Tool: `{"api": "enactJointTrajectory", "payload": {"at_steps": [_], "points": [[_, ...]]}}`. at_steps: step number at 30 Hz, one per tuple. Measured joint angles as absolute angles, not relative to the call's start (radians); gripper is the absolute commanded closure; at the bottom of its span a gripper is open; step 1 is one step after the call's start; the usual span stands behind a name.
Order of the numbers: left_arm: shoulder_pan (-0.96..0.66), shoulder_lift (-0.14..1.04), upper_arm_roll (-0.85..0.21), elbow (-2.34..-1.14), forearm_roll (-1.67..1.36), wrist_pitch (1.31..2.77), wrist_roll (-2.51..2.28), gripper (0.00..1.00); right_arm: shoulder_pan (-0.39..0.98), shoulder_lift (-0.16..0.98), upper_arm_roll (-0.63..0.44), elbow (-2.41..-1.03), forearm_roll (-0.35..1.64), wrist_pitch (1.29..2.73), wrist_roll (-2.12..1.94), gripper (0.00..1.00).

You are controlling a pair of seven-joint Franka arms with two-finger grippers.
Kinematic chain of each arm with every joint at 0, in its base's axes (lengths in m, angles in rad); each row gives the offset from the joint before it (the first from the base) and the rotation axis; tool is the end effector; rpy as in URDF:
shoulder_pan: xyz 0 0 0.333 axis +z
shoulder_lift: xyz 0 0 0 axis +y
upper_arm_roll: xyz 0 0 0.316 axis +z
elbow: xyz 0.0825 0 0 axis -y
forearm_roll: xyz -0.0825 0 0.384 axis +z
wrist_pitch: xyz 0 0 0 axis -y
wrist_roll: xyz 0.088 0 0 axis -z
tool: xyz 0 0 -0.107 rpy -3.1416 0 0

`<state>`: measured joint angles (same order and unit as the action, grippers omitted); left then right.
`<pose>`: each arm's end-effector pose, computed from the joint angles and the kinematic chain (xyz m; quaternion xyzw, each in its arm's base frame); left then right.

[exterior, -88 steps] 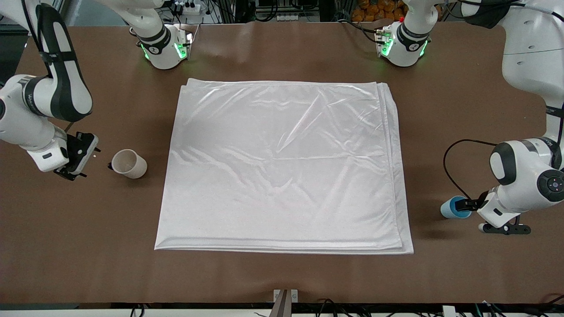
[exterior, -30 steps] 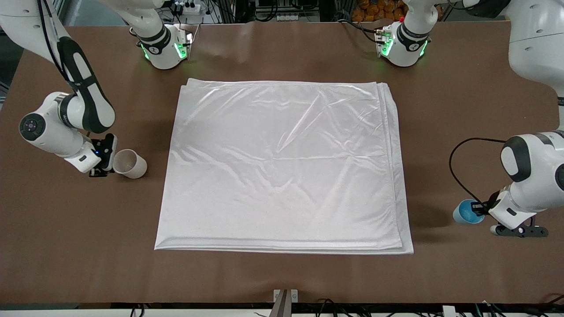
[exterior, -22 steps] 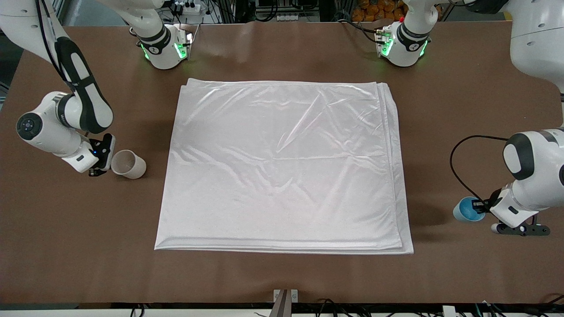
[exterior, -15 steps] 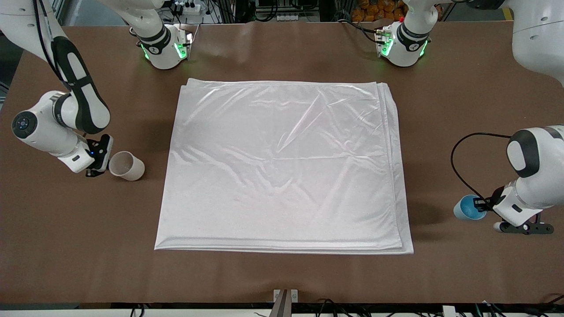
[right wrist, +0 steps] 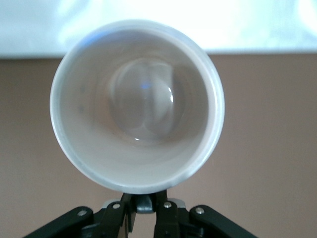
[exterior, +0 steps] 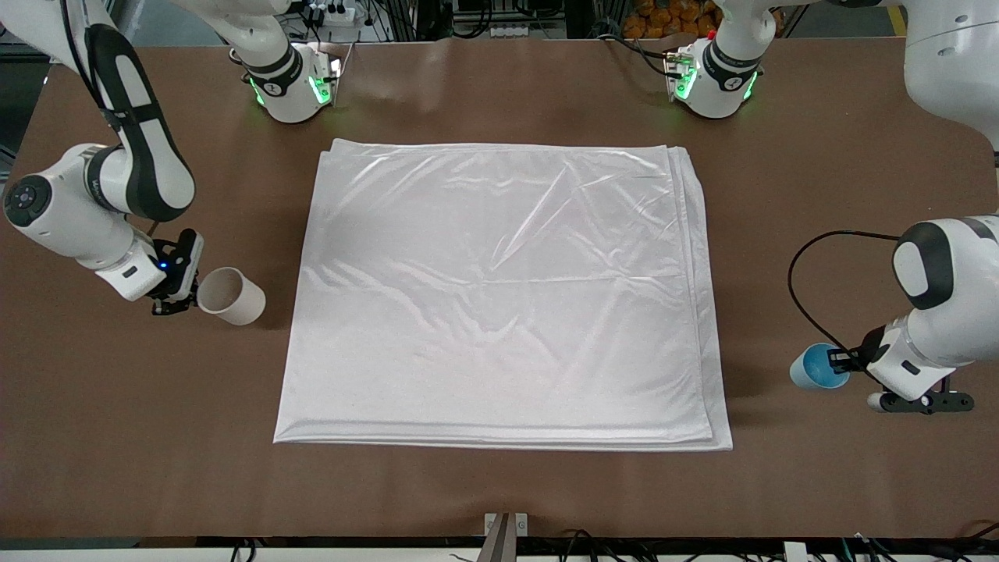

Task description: Place blue cup into white mug on cloth

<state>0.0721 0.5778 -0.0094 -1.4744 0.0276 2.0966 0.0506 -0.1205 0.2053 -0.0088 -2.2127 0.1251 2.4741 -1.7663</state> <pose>0.7114 0.0472 0.3450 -0.9997 -0.0002 -0.0216 0.0108 0.5504 -0.0719 0.2905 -0.7167 -0.6957 -0.0482 0.0001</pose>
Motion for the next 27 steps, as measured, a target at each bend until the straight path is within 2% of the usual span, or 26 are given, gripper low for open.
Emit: {"api": "enactJointTrajectory", "payload": {"at_steps": [6,18,27], "points": [[0.063,0.574,-0.028,-1.474,0.027,2.093,0.005,1.00,-0.115,0.161,0.111,-2.203,0.136,2.408,-1.629,1.00],[0.020,0.545,-0.039,-1.474,0.027,2.053,-0.062,1.00,-0.102,0.138,0.354,-2.200,0.118,2.402,-1.309,1.00],[-0.012,0.511,-0.047,-1.474,0.027,2.012,-0.130,1.00,-0.093,0.175,0.551,-2.171,-0.115,2.402,-0.901,1.00]]}}
